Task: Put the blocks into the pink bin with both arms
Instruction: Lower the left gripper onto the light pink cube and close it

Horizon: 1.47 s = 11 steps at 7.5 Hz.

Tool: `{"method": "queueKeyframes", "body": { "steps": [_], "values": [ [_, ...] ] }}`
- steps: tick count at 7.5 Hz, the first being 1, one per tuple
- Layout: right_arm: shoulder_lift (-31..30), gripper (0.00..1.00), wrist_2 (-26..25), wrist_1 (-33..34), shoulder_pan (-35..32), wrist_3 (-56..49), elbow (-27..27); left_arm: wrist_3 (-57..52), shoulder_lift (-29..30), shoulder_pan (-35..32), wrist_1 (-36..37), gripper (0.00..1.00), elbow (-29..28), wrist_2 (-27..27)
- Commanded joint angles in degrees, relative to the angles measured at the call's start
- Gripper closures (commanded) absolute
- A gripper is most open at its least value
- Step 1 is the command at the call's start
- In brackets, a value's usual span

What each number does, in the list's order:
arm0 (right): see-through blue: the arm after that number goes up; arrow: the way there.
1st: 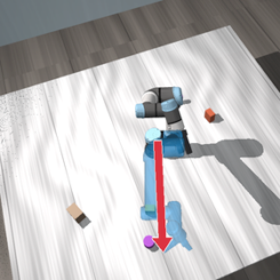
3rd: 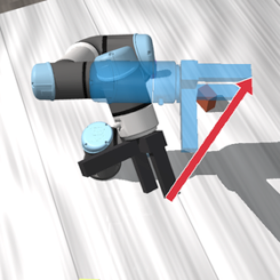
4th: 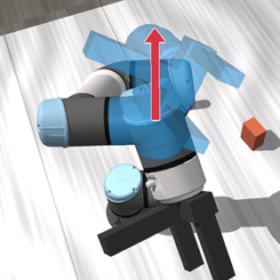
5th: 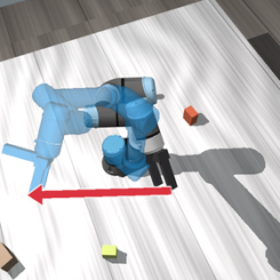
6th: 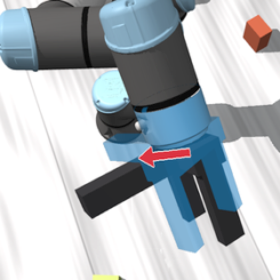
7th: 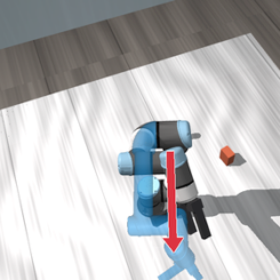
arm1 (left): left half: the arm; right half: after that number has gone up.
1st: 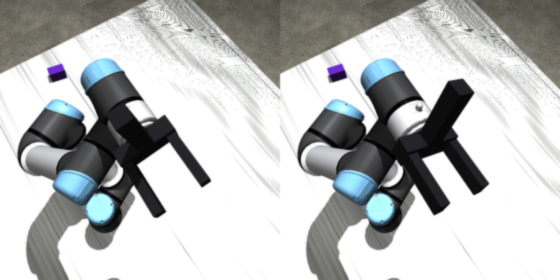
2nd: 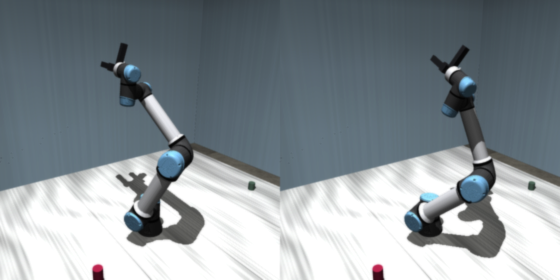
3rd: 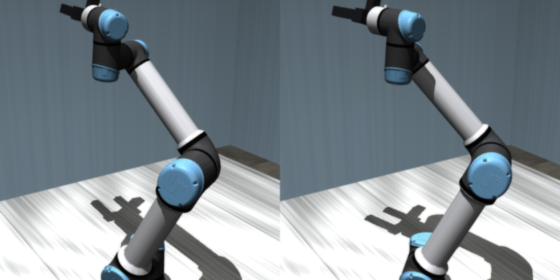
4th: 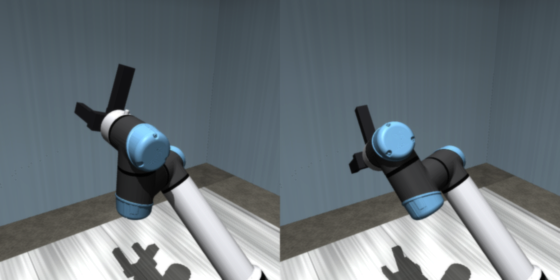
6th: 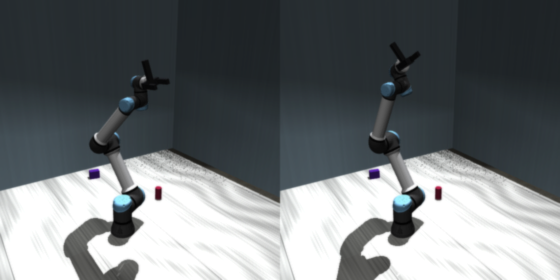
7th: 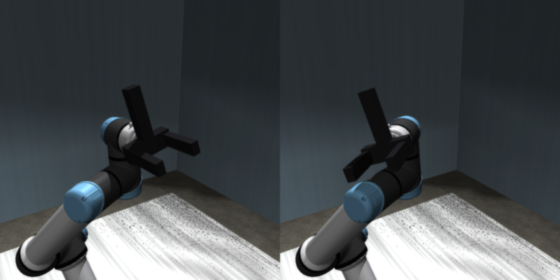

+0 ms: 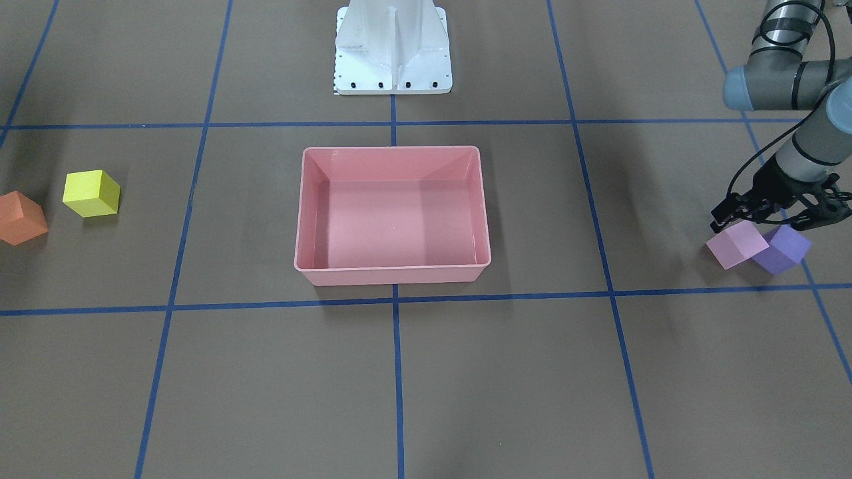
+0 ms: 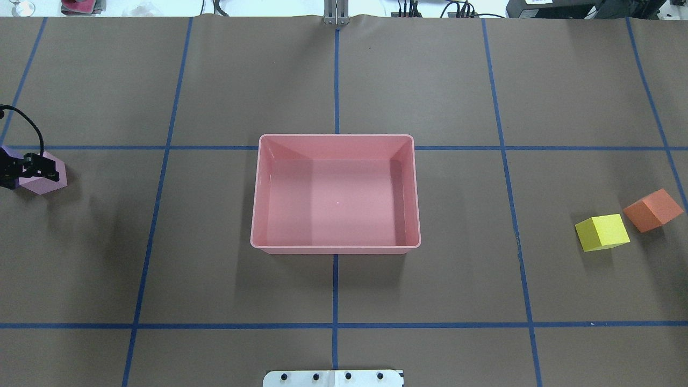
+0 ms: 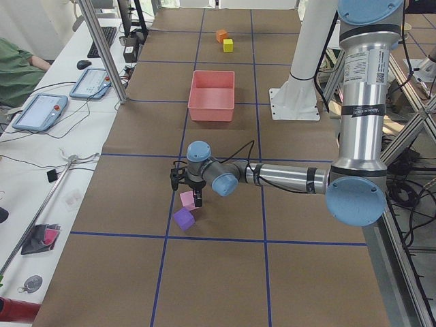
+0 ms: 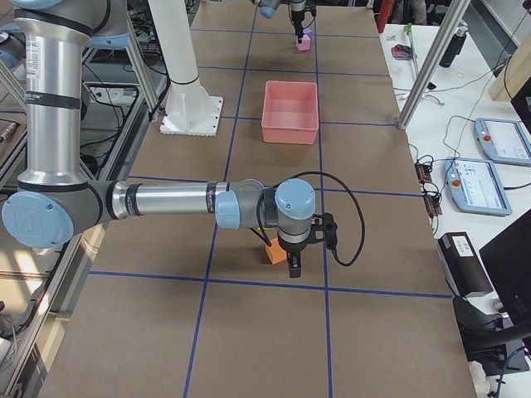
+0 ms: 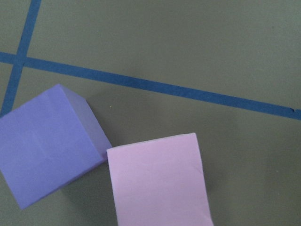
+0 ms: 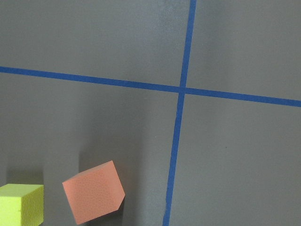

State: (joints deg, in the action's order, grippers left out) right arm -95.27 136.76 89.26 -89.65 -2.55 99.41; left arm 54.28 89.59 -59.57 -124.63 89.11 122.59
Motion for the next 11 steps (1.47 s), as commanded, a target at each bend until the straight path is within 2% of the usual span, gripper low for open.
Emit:
{"method": "queueKeyframes", "body": {
  "steps": [1,3,4,5,6,7,9,10,11],
  "values": [
    [0.0,0.0,0.1,0.0,0.0,0.0,-0.1,-0.5,1.8,0.1,0.0,0.0,-2.5,-0.9],
    [0.0,0.0,0.1,0.0,0.0,0.0,-0.1,-0.7,2.6,0.1,-0.1,0.0,-4.3,-2.0],
    [0.0,0.0,0.1,0.0,0.0,0.0,-0.1,-0.7,2.6,0.1,-0.1,0.07,-4.3,-2.0],
    [0.0,0.0,0.1,0.0,0.0,0.0,-0.1,-0.6,2.8,0.0,0.0,0.63,-4.2,-2.0],
    [0.2,0.0,0.0,0.0,0.1,0.1,-0.1,-0.8,2.7,0.0,0.2,1.0,-3.9,-1.7],
    [0.2,0.0,0.3,0.0,0.1,0.0,0.1,-1.0,2.4,-0.3,0.5,1.0,-1.9,-0.6],
    [2.3,0.0,0.1,0.5,0.1,0.0,-0.7,-1.0,2.3,-3.7,6.4,1.0,4.4,1.5],
    [1.7,0.0,0.1,0.1,0.1,-0.3,-1.3,-1.0,3.7,-4.3,12.9,1.0,7.9,1.4],
    [1.7,0.0,0.2,-0.6,0.1,-0.2,-1.7,-0.9,8.3,-4.5,21.3,1.0,11.1,1.3]
  ]
}}
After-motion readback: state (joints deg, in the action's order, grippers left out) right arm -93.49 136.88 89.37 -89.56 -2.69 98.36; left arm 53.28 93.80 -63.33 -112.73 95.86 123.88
